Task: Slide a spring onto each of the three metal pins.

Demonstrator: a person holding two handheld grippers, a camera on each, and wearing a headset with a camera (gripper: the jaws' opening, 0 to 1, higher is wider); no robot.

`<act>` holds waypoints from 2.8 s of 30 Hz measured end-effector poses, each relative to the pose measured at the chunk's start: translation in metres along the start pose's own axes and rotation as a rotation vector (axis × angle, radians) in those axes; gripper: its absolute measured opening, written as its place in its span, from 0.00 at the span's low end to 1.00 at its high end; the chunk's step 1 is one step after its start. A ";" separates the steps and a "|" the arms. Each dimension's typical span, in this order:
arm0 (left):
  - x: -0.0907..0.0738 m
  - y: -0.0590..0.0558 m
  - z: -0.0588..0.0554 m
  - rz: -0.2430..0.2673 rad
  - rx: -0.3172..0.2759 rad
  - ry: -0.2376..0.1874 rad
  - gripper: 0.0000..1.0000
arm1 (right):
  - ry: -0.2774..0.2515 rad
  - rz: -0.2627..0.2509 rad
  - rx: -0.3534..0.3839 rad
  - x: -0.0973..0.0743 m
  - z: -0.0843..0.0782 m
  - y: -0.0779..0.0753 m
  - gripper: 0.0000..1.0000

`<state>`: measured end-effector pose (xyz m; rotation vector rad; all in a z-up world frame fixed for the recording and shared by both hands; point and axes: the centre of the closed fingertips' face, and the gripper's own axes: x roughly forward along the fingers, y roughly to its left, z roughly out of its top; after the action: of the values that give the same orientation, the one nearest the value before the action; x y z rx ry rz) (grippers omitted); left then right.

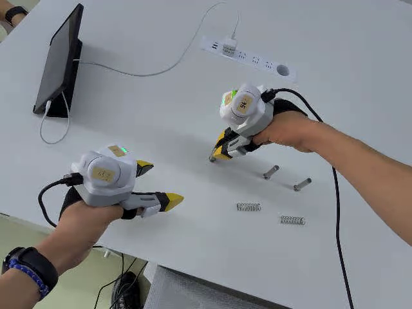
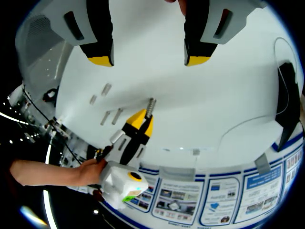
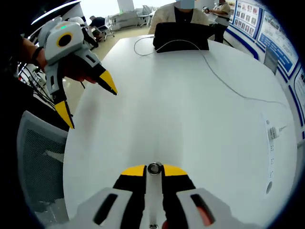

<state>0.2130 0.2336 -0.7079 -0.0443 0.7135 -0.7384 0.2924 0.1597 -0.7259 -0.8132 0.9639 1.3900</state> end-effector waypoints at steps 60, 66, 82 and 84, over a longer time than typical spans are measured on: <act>-0.014 -0.016 0.007 0.019 -0.035 -0.036 0.60 | -0.167 -0.190 0.183 -0.050 -0.039 0.030 0.50; -0.012 -0.019 0.011 0.020 -0.036 -0.044 0.60 | -0.177 -0.204 0.211 -0.055 -0.051 0.039 0.52; -0.003 -0.024 0.018 0.011 -0.023 -0.041 0.61 | -0.288 -0.247 0.363 -0.068 -0.074 0.054 0.59; -0.001 -0.026 0.020 0.007 -0.018 -0.039 0.61 | -0.322 -0.262 0.409 -0.070 -0.077 0.055 0.60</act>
<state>0.2087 0.2104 -0.6850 -0.0723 0.6823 -0.7224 0.2362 0.0628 -0.6901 -0.3766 0.8177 1.0113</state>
